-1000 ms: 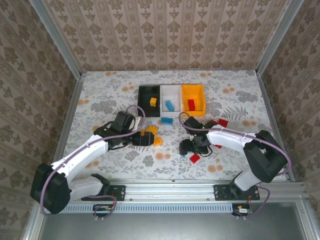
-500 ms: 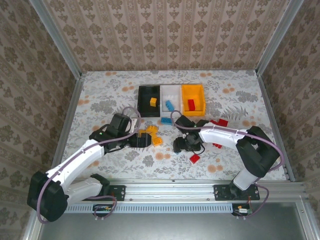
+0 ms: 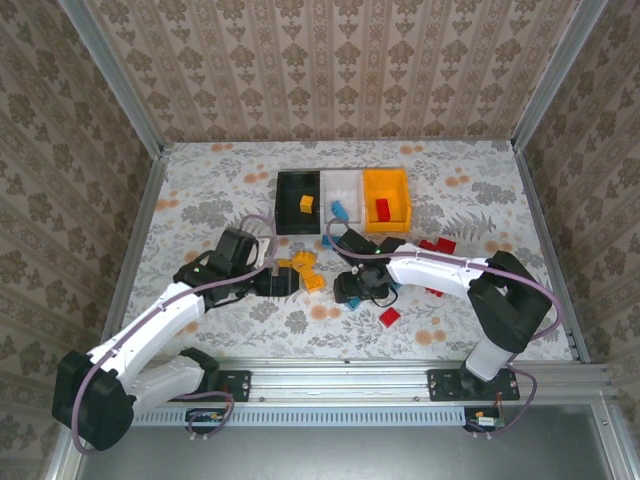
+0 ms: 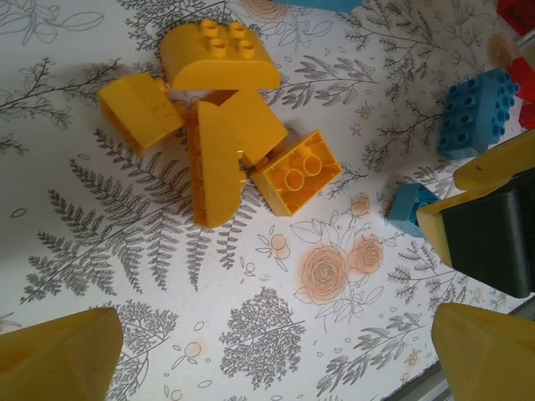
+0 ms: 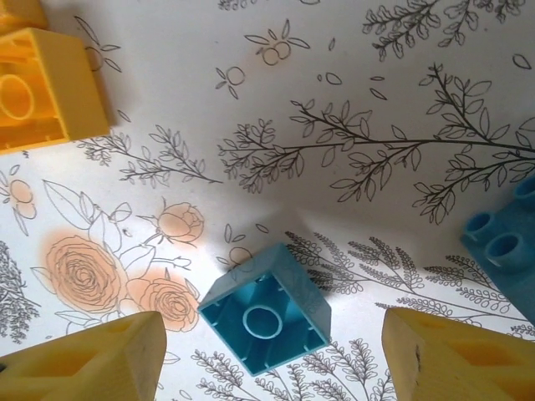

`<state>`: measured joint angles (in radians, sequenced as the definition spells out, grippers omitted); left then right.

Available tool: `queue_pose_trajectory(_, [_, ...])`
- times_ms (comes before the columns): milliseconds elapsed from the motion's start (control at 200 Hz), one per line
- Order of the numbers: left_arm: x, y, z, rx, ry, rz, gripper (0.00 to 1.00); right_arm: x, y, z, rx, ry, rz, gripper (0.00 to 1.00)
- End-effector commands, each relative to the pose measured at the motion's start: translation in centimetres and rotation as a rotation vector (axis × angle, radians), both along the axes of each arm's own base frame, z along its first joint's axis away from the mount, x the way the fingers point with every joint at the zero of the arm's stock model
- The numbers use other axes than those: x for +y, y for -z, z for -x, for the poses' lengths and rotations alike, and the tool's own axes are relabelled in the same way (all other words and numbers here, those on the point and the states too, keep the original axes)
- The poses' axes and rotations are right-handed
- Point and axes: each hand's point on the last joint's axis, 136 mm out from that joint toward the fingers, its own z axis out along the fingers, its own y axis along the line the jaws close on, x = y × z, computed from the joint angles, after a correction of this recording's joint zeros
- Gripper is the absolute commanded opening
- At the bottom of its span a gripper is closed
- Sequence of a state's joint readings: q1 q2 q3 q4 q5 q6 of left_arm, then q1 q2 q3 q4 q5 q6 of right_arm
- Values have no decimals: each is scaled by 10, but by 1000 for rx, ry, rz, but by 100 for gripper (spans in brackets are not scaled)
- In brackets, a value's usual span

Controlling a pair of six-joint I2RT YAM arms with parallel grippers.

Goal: Sort the legos into containers by color

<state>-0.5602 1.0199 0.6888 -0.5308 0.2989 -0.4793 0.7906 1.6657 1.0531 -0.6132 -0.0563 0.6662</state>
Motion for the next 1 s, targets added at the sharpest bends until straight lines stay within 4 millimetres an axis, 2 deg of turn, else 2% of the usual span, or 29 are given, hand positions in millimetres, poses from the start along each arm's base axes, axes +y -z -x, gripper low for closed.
queue_pose_trajectory(0, [5,5,4,20,-7,-6,97,-2,9,0,31,0,56,72])
queue_pose_trajectory(235, [7,9,4,30,-12,-2,97,5,29,4,77,-25,87,73])
queue_pose_trajectory(375, [9,11,6,37,-13,-4,97,9,34,3,79,-43,103,69])
queue_pose_trajectory(555, [11,12,5,39,-21,2,97,6,32,8,77,-62,134,64])
queue_pose_trajectory(715, [9,12,4,43,-23,16,97,-1,32,12,73,-63,159,55])
queue_pose_trajectory(785, [8,13,4,46,-21,18,97,-1,32,12,71,-65,158,51])
queue_pose_trajectory(995, [11,12,4,41,-28,14,97,-3,24,8,45,-57,157,45])
